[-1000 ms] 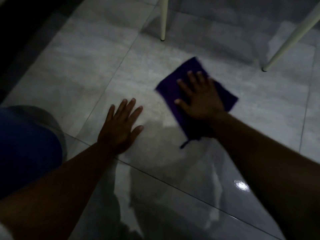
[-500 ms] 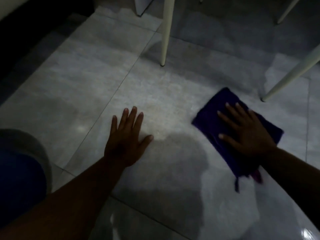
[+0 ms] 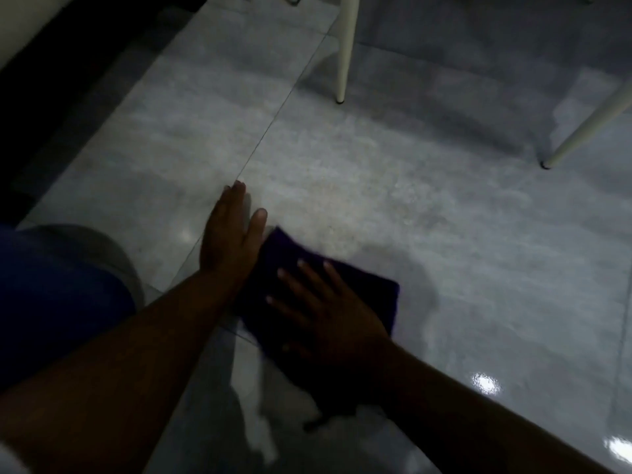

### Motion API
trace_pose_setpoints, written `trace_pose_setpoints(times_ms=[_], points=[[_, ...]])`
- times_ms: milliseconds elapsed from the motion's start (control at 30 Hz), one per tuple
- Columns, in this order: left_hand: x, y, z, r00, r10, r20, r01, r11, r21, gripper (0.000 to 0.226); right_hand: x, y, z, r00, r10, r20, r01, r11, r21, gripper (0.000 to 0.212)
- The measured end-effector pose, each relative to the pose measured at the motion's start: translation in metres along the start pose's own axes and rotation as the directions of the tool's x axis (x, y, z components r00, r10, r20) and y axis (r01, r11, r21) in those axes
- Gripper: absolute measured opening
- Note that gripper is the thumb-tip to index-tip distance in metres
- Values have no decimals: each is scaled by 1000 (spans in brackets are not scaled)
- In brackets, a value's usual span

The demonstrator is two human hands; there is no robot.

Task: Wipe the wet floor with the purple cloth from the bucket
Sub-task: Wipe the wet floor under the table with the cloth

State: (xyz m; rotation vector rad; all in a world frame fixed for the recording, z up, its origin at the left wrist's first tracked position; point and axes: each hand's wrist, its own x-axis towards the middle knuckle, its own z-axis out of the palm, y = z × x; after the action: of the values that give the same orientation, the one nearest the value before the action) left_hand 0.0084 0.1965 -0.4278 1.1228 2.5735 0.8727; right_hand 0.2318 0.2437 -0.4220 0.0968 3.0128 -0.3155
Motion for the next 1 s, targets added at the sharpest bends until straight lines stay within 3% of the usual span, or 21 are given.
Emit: trace_pose_setpoints(times_ms=[100, 167, 233, 300, 400, 467, 533, 667, 767, 833, 900, 1000], points=[[-20, -27, -12, 984, 163, 74, -178, 944, 280, 71, -90, 6, 9, 982, -185, 34, 187, 981, -46, 61], [-38, -40, -17, 964, 210, 164, -258, 891, 375, 68, -148, 38, 7, 981, -186, 46, 188, 980, -56, 65], [-46, -46, -19, 962, 193, 194, -258, 879, 401, 68, -181, 84, -1, 998, -38, 59, 43, 995, -85, 72], [-44, -43, -21, 966, 157, 204, -229, 883, 409, 68, -177, 126, -14, 980, 197, 33, -194, 978, -70, 72], [-42, -34, -25, 967, 108, 232, -193, 904, 381, 68, -110, 139, -25, 847, 532, 0, -532, 847, -11, 75], [-50, -28, -26, 962, 127, 240, -208, 913, 352, 66, -59, 107, -20, 783, 622, -19, -622, 783, 25, 80], [-57, -19, -26, 959, 148, 241, -223, 921, 320, 65, -22, 57, -10, 825, 563, -50, -562, 827, 27, 80], [-69, 5, -21, 970, 66, 235, -114, 973, 200, 67, -36, -51, 17, 983, 175, -46, -175, 985, -2, 72], [-83, 23, -12, 960, 108, 258, -158, 971, 179, 68, -122, -80, 33, 989, -132, 61, 134, 990, -37, 65], [-91, 34, -5, 945, 176, 277, -236, 951, 202, 70, -195, -55, 35, 974, -219, 60, 220, 975, -10, 66], [-102, 43, 5, 929, 232, 289, -302, 925, 229, 71, -264, -6, 28, 988, -127, 83, 132, 990, -56, 72], [-120, 54, 22, 902, 270, 338, -380, 867, 321, 69, -316, 81, 4, 950, 295, 107, -290, 955, -62, 78]])
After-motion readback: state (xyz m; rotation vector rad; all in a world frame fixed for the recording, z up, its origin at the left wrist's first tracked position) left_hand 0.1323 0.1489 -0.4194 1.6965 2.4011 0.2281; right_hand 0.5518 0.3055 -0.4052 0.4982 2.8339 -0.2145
